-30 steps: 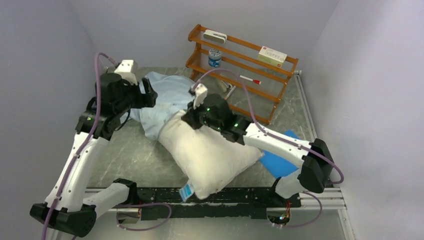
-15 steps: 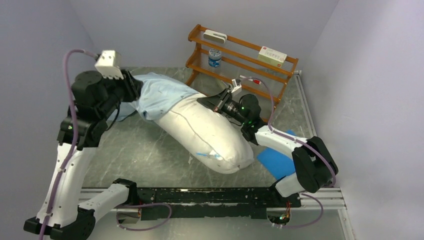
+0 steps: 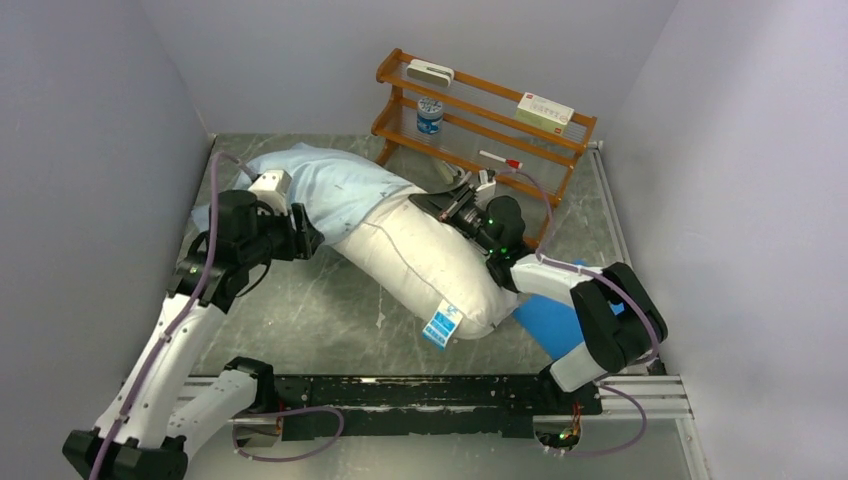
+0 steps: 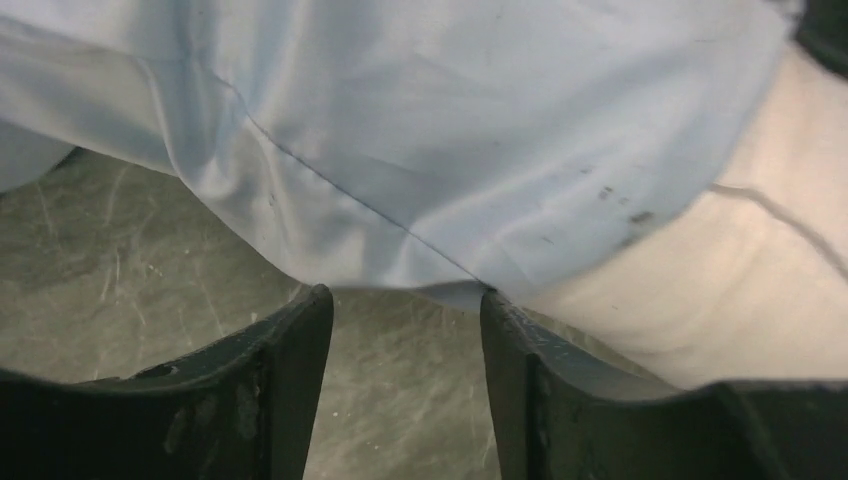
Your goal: Put the pillow into the pillowcase
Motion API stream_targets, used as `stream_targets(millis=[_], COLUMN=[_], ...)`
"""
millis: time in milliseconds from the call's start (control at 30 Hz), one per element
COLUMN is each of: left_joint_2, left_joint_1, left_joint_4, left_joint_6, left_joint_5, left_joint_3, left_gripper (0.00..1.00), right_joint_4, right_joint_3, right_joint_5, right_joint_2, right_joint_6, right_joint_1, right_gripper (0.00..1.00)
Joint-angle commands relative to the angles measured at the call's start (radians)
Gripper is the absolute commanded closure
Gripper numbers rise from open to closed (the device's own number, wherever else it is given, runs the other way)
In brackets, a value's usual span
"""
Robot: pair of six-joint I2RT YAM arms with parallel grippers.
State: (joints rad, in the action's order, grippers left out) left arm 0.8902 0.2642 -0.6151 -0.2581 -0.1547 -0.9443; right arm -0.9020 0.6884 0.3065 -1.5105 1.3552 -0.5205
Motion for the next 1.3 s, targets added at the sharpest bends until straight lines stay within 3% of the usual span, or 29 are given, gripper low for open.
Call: stream_targets(millis=[0, 100, 267, 533, 667, 1000, 1133, 1200, 1267], left_joint_2=[-0.093, -0.169, -0.204, -0.077, -0.011, 0.128, 0.147, 0.151, 0.145], left_joint_1=[-0.006, -0.006, -0.006, -0.006, -0.006, -0.005, 0.000, 0.006, 0.010], left_joint_4=[0.095, 0.152, 0.223, 0.426, 0.572, 0.746, 0.847, 0.887, 0.900], left_joint_6=[-0.016, -0.033, -0.030, -0.012, -0.019, -0.056, -0.066, -0.058, -0.051], left_joint_5=[-0.007, 0.042, 0.054, 0.094, 0.086, 0.153, 0.216, 0.238, 0.248], left_joint_3=[-0.002, 0.062, 0.181, 0.321, 0.377, 0.402, 0.417, 0.423, 0.424], left_gripper=[0.38, 0.43, 0.64, 0.63, 0.57, 0.48, 0.49, 0.54, 0.80], right_joint_4=[-0.100, -0.089, -0.076, -0.071, -0.053, -0.038, -0.064, -0.054, -0.035], right_joint_3=[0.069, 0.080, 0.097, 0.108, 0.116, 0.132, 0.130, 0.136, 0.148], right_joint_5=[-0.110, -0.126, -0.132, -0.135, -0.139, -0.127, -0.112, -0.114, -0.114], right_joint_2=[-0.035, -0.056, -0.091, -0.104, -0.090, -0.088, -0.091, -0.089, -0.087], right_joint_6=[0.078, 0.079, 0.083, 0.087, 0.073, 0.070, 0.081, 0.075, 0.062], right_joint_1=[0.024, 0.034, 0.047, 0.054, 0.055, 0.054, 0.055, 0.055, 0.055], right_gripper=[1.00, 1.00, 1.00, 1.00, 1.00, 1.00, 1.00, 1.00, 1.00])
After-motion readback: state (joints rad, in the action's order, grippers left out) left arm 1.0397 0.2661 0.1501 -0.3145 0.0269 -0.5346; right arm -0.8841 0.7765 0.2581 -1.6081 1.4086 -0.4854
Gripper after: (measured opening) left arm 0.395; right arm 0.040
